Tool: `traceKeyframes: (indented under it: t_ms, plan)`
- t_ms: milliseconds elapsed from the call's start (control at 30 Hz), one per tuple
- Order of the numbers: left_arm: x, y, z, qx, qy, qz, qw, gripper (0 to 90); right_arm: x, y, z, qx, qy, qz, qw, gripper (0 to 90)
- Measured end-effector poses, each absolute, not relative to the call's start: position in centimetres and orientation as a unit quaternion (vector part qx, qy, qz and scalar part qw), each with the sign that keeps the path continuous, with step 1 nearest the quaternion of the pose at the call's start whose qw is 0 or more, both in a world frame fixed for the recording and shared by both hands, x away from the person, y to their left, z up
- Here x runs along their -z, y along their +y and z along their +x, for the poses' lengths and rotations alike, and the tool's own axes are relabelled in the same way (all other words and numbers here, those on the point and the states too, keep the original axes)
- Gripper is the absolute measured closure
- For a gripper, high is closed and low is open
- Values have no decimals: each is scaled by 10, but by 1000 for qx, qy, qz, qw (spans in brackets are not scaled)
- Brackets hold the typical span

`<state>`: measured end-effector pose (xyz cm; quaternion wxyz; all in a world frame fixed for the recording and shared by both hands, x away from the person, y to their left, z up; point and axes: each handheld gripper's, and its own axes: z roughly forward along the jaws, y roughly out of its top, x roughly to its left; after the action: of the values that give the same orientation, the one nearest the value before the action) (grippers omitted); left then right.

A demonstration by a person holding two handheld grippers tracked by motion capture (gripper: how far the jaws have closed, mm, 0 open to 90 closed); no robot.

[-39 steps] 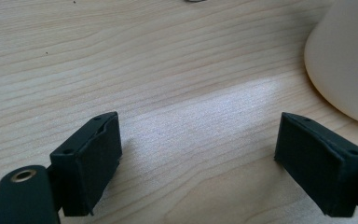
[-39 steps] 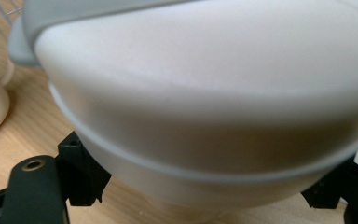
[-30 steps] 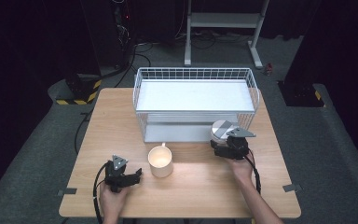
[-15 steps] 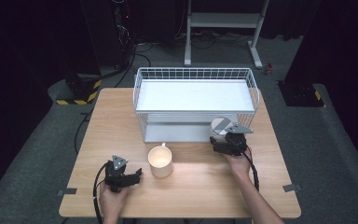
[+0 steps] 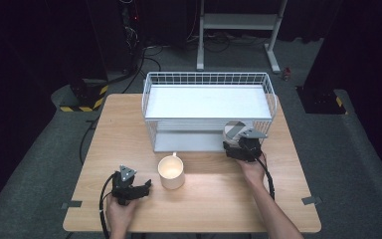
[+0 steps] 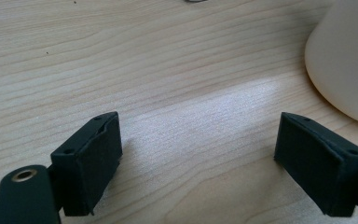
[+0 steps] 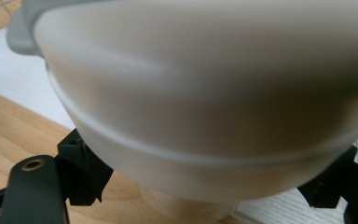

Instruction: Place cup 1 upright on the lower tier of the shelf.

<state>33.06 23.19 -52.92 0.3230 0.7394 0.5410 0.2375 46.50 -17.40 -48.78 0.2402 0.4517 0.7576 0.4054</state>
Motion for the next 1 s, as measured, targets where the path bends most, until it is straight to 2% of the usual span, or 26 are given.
traceKeyframes:
  t_ms: [200,333,600,1000]
  plan:
    - [529,232,331,-238,541,740,323,151,488,-175,466,-410,754,455,237,183]
    - [529,232,331,-238,541,739,323,152,489,-176,466,-405,753,462,236,138]
    - [529,232,331,-237,541,739,323,151,487,-177,463,-398,755,466,234,141]
    - [529,232,331,-238,541,739,323,152,489,-182,451,-403,754,467,227,215]
